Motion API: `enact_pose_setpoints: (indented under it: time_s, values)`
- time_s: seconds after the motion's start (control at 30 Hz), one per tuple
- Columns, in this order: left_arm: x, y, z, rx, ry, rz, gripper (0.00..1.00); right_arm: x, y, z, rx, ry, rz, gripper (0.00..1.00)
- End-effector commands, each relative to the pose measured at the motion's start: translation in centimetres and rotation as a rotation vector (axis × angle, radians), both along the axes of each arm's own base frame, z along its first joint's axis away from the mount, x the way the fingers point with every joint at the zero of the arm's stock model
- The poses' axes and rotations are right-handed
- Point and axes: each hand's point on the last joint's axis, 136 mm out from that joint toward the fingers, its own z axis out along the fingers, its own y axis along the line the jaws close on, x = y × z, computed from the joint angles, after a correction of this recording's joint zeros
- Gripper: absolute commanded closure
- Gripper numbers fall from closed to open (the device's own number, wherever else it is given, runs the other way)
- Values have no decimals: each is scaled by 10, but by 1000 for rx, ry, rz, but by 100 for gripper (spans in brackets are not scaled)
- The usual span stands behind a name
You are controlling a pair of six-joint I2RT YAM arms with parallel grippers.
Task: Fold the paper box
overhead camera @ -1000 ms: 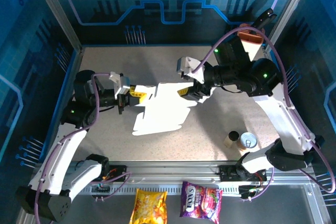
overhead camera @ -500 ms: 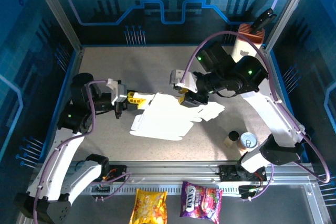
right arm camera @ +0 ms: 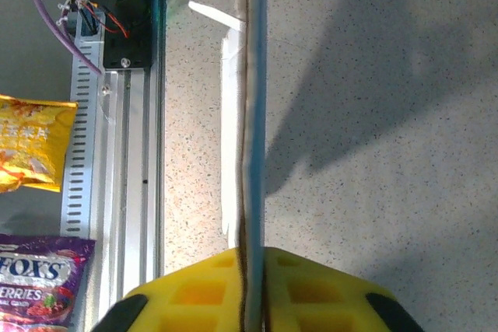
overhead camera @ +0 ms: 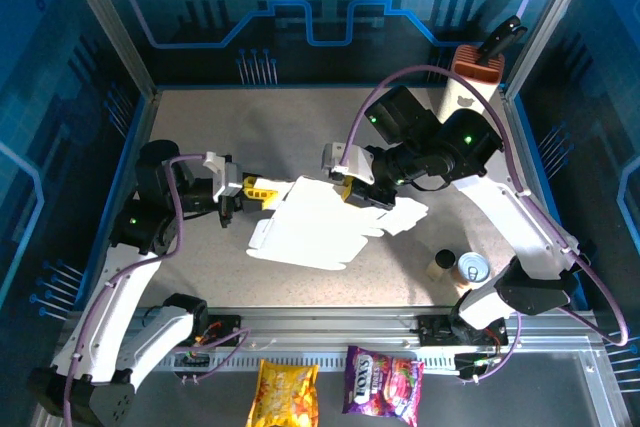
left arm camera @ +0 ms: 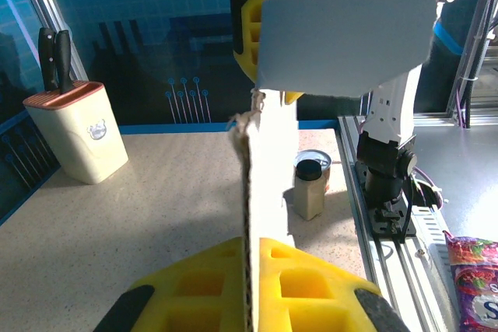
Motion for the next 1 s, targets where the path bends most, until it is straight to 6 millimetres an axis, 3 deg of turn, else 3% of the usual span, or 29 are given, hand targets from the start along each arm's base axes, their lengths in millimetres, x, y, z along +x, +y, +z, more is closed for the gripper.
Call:
enact_pose_setpoints:
  time_s: [0.0,0.07,0.13,0.23,0.33,0.4,0.57,0.8,0.97]
  values:
    - [-9,-2,3,-10,-46,-48,100,-13,-4,-3,-16,30,19,92]
    - [-8,-2,4,-11,-50,-41,99,-13,-4,-3,-21,30,20,97]
    - [-6,-2,5,-14,-56,-28,90,-12,-5,-4,-22,28,16,100]
    - [-1,-1,9,-29,-59,-1,66,-10,-4,-3,-16,22,3,100]
    - [12,2,15,-57,-55,77,26,-6,-1,1,14,17,-19,100]
    - [24,6,19,-78,-57,161,15,2,1,4,47,15,-61,100]
    - [52,24,28,-131,15,373,0,34,4,14,178,60,-246,100]
    - [82,42,32,-180,240,555,0,91,-4,19,470,252,-552,100]
    - [97,34,25,-220,418,527,0,126,-12,2,669,457,-723,100]
